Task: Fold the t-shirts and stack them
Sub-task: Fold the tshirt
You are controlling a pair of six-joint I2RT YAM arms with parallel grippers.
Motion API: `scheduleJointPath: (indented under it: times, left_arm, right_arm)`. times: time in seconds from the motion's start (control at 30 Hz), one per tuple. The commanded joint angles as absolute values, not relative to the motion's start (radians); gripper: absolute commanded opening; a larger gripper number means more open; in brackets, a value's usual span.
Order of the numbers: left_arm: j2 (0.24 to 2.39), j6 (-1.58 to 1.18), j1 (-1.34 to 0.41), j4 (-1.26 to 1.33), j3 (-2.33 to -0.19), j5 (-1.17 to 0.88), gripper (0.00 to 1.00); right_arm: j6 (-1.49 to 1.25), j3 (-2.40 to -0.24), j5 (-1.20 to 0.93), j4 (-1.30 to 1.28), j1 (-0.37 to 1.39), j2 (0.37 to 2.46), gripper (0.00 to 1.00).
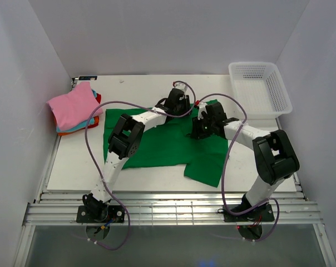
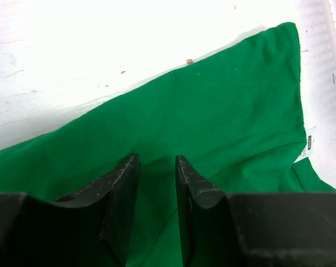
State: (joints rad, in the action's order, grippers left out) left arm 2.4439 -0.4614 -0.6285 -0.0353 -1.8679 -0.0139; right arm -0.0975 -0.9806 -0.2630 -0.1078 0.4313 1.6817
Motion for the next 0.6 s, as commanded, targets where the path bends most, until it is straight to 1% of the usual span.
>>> scheduleJointPath:
  times: [0.0, 0.3, 0.57]
  left_arm:
    - [2.361, -0.462, -0.609, -0.06, -1.824, 0.003, 0.44]
    - [2.255, -0.448, -0.607, 0.032, -1.717, 0.031, 0.44]
    - [2.267, -0.443, -0.594, 0.031, -1.735, 0.011, 0.44]
  right_arm:
    - [-0.084, -1.034, -0.253, -0.032, 0.452, 1.698, 0.34]
    - [-0.078, -1.104, -0.229, -0.022, 0.468, 1.778, 0.35]
    - [-0.072, -1.167, -0.219, -0.015, 0.483, 1.842, 0.35]
